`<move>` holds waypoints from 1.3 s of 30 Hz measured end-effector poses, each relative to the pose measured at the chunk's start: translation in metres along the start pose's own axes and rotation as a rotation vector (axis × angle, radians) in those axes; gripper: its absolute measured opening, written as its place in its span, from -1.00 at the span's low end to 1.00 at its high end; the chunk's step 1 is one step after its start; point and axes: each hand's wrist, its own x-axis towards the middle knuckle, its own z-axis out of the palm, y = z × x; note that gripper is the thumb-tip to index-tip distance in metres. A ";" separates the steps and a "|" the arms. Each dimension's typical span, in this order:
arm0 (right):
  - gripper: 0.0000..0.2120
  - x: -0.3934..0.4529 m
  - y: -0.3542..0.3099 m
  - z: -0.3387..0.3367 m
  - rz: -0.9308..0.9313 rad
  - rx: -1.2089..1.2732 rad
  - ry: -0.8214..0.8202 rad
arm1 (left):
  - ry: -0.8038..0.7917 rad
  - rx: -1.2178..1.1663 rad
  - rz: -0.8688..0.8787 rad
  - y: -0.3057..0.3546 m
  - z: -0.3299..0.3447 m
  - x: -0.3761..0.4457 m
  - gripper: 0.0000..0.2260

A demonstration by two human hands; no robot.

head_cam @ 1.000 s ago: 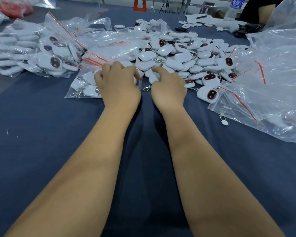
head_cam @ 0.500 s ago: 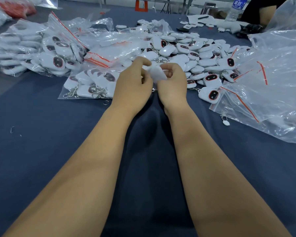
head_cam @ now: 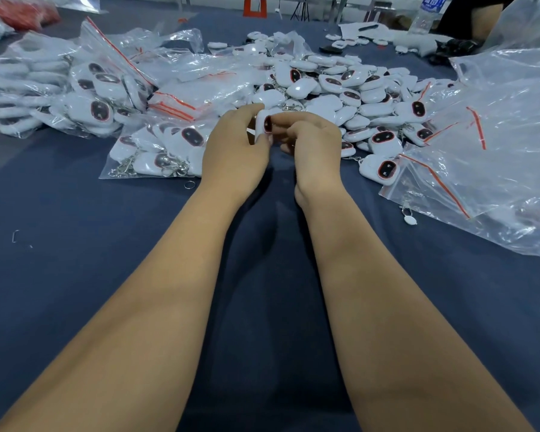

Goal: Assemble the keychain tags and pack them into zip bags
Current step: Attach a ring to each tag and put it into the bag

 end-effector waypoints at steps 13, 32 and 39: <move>-0.69 0.002 0.005 0.001 0.034 -0.212 -0.024 | -0.042 -0.083 -0.018 0.003 -0.002 -0.004 -0.57; -0.82 -0.001 0.001 0.003 0.048 -0.109 -0.068 | -0.043 -0.137 -0.041 0.003 -0.002 -0.002 -0.67; -0.87 -0.001 0.002 0.003 0.051 -0.127 -0.052 | -0.047 -0.138 -0.030 0.001 -0.001 -0.001 -0.69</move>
